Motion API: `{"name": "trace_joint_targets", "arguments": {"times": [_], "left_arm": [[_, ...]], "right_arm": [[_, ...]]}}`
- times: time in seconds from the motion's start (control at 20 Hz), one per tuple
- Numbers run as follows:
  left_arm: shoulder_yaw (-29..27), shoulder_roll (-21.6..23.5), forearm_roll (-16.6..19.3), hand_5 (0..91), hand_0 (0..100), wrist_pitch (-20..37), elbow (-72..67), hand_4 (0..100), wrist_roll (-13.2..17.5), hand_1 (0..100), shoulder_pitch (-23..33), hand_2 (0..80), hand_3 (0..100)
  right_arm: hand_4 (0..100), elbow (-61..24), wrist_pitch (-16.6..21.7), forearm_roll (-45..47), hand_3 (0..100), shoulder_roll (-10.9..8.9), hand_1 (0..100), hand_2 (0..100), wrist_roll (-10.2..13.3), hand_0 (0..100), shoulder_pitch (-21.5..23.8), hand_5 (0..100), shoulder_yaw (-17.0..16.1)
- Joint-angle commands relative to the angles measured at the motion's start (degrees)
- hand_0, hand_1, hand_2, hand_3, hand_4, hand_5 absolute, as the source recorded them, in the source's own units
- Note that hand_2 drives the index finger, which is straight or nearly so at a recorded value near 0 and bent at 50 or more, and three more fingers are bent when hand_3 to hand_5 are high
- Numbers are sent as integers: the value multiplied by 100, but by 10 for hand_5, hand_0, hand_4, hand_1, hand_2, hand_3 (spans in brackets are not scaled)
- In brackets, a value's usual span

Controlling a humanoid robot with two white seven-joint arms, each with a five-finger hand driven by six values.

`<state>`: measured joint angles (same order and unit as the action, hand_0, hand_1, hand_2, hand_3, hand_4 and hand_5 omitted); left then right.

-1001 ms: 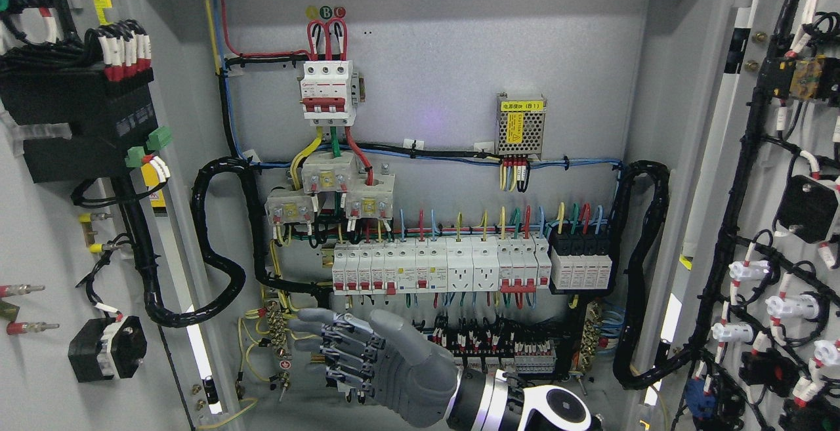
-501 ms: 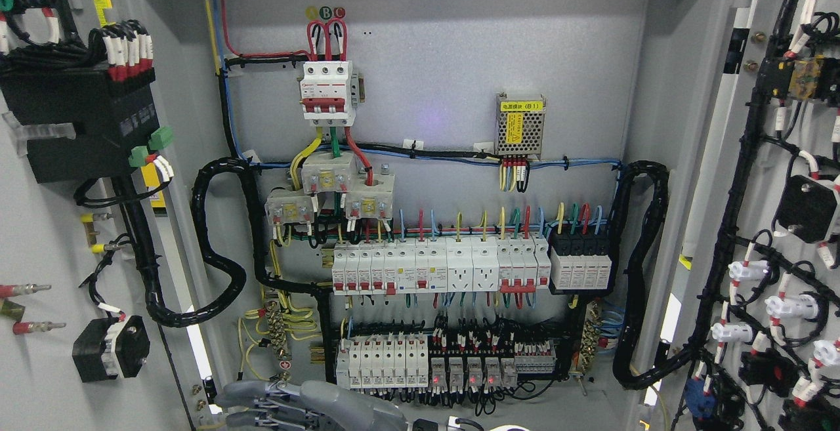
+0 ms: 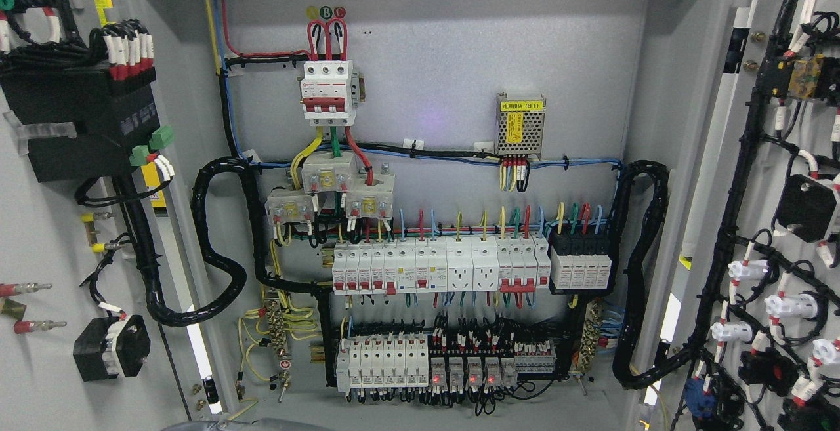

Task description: Open door with both hands

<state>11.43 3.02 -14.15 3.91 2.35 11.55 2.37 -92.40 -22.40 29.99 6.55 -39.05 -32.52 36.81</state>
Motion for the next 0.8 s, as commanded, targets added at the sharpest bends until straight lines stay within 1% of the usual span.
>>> {"name": "trace_joint_targets", "arguments": {"times": [0.0, 0.2, 0.55, 0.75], "left_arm": [[0, -39, 0, 0, 0, -4, 3, 0, -3, 0, 1, 0, 0], [0, -39, 0, 0, 0, -4, 3, 0, -3, 0, 1, 0, 0], [0, -39, 0, 0, 0, -30, -6, 0, -3, 0, 1, 0, 0], [0, -39, 0, 0, 0, -22, -15, 0, -3, 0, 9, 0, 0]], "right_arm": [[0, -50, -1, -37, 0, 180, 122, 0, 117, 202, -70, 0, 590], [0, -68, -1, -37, 0, 180, 122, 0, 117, 202, -106, 0, 731], [0, -77, -10, -37, 0, 189, 121, 0, 143, 202, -571, 0, 827], [0, -42, -19, -28, 0, 197, 122, 0, 143, 202, -695, 0, 1020]]}}
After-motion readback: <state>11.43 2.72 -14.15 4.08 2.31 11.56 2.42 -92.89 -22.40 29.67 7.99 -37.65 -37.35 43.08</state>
